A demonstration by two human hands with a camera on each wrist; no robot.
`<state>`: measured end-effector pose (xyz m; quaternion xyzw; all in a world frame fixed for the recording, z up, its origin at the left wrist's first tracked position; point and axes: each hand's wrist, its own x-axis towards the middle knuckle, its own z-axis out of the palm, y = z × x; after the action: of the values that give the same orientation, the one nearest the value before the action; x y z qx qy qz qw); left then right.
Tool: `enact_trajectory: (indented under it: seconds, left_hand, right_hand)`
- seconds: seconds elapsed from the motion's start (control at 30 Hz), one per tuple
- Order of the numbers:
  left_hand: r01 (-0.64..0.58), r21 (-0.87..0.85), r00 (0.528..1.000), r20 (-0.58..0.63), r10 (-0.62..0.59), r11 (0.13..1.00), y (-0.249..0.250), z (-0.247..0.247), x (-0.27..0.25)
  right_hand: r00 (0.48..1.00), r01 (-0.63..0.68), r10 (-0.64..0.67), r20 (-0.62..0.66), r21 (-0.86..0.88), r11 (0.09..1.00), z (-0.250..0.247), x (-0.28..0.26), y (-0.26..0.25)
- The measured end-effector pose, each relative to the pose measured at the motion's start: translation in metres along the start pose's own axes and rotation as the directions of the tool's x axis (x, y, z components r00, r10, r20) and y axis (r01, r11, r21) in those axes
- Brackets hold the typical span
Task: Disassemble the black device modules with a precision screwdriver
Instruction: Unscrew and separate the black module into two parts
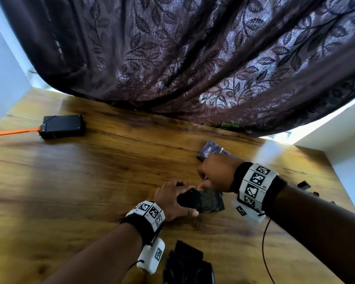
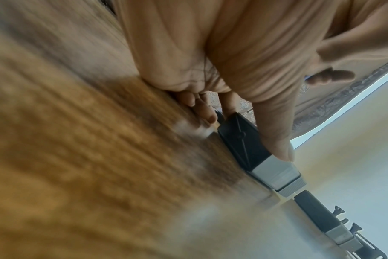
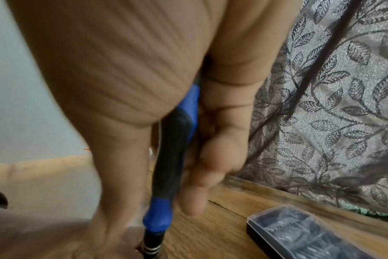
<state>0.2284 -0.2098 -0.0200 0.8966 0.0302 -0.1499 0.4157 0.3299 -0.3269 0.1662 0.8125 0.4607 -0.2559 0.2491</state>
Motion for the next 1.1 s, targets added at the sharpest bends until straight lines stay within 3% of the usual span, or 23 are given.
enact_trajectory:
  seconds: [0.13, 0.3, 0.43, 0.63, 0.83, 0.93, 1.1]
  left_hand:
    - [0.003, -0.006, 1.0, -0.001, -0.003, 1.0, 0.001, 0.0, 0.0]
    - [0.006, -0.009, 1.0, 0.001, -0.006, 1.0, 0.001, 0.0, -0.001]
    - [0.01, -0.001, 1.0, -0.002, -0.01, 1.0, 0.001, -0.001, -0.001]
    - [0.007, -0.008, 1.0, -0.005, -0.007, 1.0, 0.003, -0.001, -0.002]
    - [0.01, -0.003, 1.0, -0.007, -0.01, 1.0, 0.005, -0.003, -0.003]
    - [0.021, 0.002, 1.0, 0.007, -0.021, 1.0, 0.007, -0.004, -0.004]
    - [0.04, -0.002, 0.999, 0.003, -0.04, 0.999, 0.006, -0.003, -0.004]
  right_hand:
    - [0.994, 0.106, -0.106, 0.019, -0.019, 0.994, 0.001, -0.007, 0.001]
    - [0.993, 0.115, -0.117, -0.008, -0.092, 0.989, -0.003, -0.004, -0.005]
    - [0.997, 0.071, -0.066, 0.038, -0.173, 0.982, -0.011, -0.003, -0.017]
    - [0.998, -0.03, 0.031, 0.047, -0.034, 0.999, -0.007, 0.0, 0.003]
    - [0.992, 0.122, -0.118, -0.045, 0.106, 0.987, 0.004, -0.006, 0.004]
    - [0.988, 0.144, -0.139, -0.061, 0.085, 0.986, 0.0, -0.004, 0.005]
    - [0.962, 0.148, -0.106, -0.251, 0.155, 0.977, 0.006, -0.004, 0.004]
